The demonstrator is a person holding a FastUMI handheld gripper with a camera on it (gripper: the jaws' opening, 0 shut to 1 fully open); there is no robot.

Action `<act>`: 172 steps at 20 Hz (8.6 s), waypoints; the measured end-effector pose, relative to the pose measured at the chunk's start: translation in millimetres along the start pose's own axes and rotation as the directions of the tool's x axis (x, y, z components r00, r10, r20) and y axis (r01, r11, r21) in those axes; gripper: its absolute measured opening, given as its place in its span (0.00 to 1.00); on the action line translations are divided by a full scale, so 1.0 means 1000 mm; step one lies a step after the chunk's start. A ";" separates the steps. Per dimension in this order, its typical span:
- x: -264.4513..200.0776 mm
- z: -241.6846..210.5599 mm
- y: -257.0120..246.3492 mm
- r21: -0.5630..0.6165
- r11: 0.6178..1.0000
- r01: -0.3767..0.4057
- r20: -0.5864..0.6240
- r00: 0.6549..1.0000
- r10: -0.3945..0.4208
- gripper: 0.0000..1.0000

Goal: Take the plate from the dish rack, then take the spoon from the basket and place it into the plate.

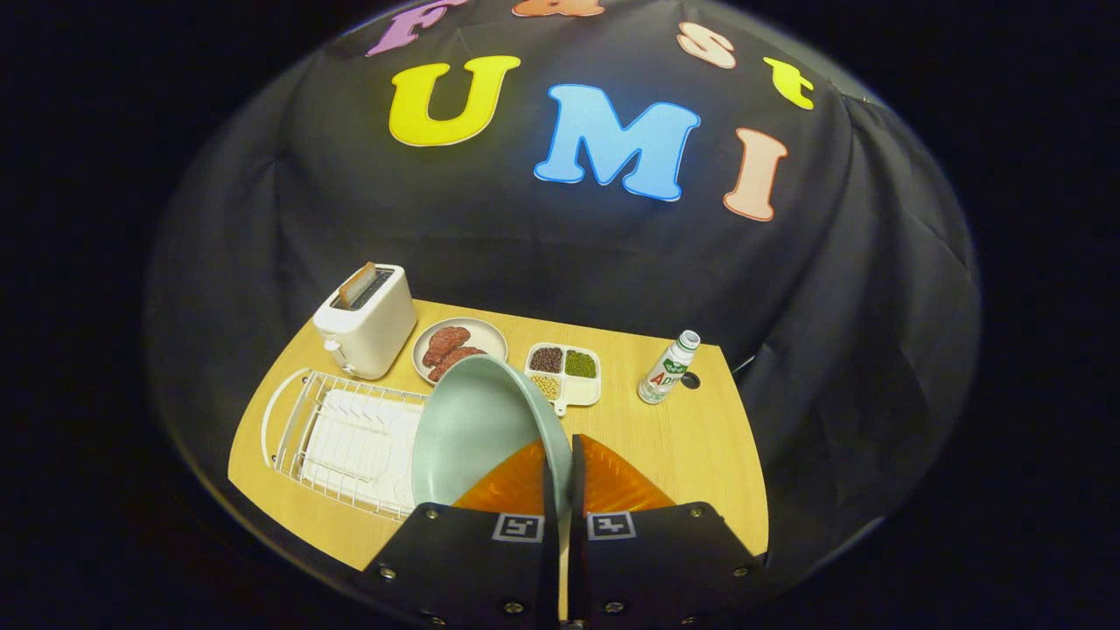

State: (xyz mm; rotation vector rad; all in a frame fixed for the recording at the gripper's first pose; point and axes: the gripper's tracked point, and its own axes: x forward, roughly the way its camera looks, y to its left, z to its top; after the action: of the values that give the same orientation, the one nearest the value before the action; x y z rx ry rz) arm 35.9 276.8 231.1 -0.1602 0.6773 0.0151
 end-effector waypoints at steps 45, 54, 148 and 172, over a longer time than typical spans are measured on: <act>0.031 -0.235 -0.085 0.044 0.960 -0.277 0.094 0.958 0.272 0.42; -0.024 -0.168 -0.127 -0.005 0.973 -0.232 0.429 0.878 0.212 0.41; 0.019 -0.196 0.051 -0.154 0.928 -0.339 0.163 0.918 0.362 0.14; -0.098 -0.018 -0.187 0.258 0.966 -0.001 0.676 0.715 -0.180 0.96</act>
State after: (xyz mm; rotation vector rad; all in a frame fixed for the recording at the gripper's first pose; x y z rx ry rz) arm -39.2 93.4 305.3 0.0559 -0.1011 -0.0992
